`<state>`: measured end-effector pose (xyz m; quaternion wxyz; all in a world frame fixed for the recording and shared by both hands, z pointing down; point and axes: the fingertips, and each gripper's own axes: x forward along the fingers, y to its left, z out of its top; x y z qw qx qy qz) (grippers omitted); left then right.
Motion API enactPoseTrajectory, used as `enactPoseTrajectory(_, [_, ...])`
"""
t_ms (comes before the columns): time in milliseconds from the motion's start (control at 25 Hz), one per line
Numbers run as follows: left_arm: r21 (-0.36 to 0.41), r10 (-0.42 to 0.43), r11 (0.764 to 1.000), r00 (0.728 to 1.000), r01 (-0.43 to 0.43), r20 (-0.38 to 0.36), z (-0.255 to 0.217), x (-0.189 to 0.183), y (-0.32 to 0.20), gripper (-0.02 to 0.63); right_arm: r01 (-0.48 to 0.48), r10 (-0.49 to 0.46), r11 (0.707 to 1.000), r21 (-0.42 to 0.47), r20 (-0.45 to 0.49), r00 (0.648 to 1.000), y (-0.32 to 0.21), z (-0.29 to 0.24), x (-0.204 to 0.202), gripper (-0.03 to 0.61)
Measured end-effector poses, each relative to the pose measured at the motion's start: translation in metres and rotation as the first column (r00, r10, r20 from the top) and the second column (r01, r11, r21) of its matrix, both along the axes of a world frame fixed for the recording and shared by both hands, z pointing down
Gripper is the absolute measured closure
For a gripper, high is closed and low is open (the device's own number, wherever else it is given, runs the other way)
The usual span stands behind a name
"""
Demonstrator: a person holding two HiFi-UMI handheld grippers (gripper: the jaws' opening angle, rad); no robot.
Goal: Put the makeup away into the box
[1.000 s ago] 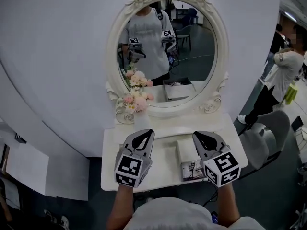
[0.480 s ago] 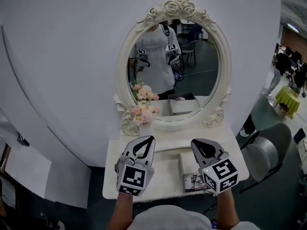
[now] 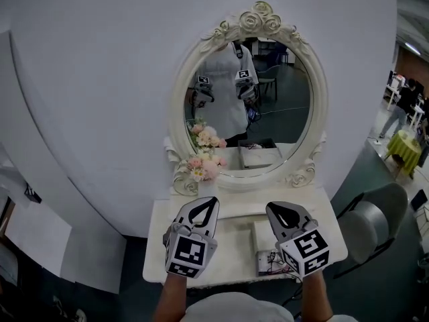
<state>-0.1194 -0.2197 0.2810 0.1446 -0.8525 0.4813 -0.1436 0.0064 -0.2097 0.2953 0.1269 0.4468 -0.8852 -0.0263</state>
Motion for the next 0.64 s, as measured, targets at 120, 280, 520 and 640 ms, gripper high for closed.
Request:
enactPoseTrajectory(120, [-0.006, 0.000, 1.000, 1.000, 0.000, 0.003, 0.0025, -0.0005, -0.0014, 0.621, -0.003, 0.003, 1.000, 0.001, -0.001, 1.000, -0.0015, -0.0001, 0.0000, 0.577])
enactPoseTrajectory(280, [-0.015, -0.003, 1.000, 1.000, 0.003, 0.005, 0.0064, -0.0012, -0.0026, 0.621, -0.003, 0.003, 1.000, -0.003, -0.006, 1.000, -0.0027, 0.0032, 0.0002, 0.577])
enactPoseTrajectory(520, [-0.024, 0.005, 1.000, 1.000, -0.005, 0.003, 0.0100, 0.0000, -0.0046, 0.621, -0.003, 0.003, 1.000, -0.005, -0.003, 1.000, -0.0044, 0.0034, 0.0010, 0.577])
enactPoseTrajectory(640, [-0.025, 0.015, 1.000, 1.000, -0.015, -0.008, 0.0080, 0.0009, -0.0063, 0.621, -0.001, 0.001, 1.000, 0.000, -0.003, 1.000, -0.0065, 0.0002, 0.0003, 0.577])
